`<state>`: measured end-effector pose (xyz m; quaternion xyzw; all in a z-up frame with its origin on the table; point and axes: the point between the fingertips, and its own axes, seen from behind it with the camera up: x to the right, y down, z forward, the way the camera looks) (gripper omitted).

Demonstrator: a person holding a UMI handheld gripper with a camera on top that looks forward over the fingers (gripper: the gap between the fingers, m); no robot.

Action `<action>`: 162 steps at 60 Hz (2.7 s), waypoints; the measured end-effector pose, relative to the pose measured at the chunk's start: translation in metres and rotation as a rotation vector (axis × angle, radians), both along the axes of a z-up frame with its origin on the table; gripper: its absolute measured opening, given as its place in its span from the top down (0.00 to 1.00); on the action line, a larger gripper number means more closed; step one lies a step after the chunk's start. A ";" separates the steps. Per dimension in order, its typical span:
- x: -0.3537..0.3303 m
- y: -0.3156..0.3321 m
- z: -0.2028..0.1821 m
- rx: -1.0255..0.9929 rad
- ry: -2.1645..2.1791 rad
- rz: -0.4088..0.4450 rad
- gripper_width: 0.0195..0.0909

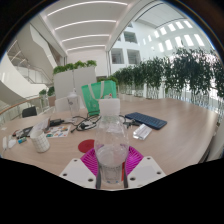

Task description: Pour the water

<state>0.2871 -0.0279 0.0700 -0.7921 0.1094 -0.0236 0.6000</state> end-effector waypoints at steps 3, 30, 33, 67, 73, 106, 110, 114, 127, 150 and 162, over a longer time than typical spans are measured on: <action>0.000 0.011 0.037 0.023 -0.024 0.002 0.85; -0.191 0.174 0.127 -0.185 -1.681 0.496 0.85; -0.199 0.186 0.121 -0.212 -1.849 0.539 0.85; -0.235 0.205 0.113 -0.228 -2.093 0.615 0.85; -0.221 0.213 0.162 -0.116 -1.516 0.509 0.85; -0.120 0.173 0.010 -0.014 -0.112 0.502 0.61; -0.117 0.172 -0.021 -0.074 -0.108 0.508 0.59; -0.114 0.168 -0.026 -0.061 -0.141 0.506 0.58; -0.109 0.165 -0.031 -0.076 -0.078 0.495 0.55; -0.104 0.055 0.031 -0.181 0.021 0.367 0.10; -0.122 -0.046 0.120 -0.159 -0.041 0.270 0.10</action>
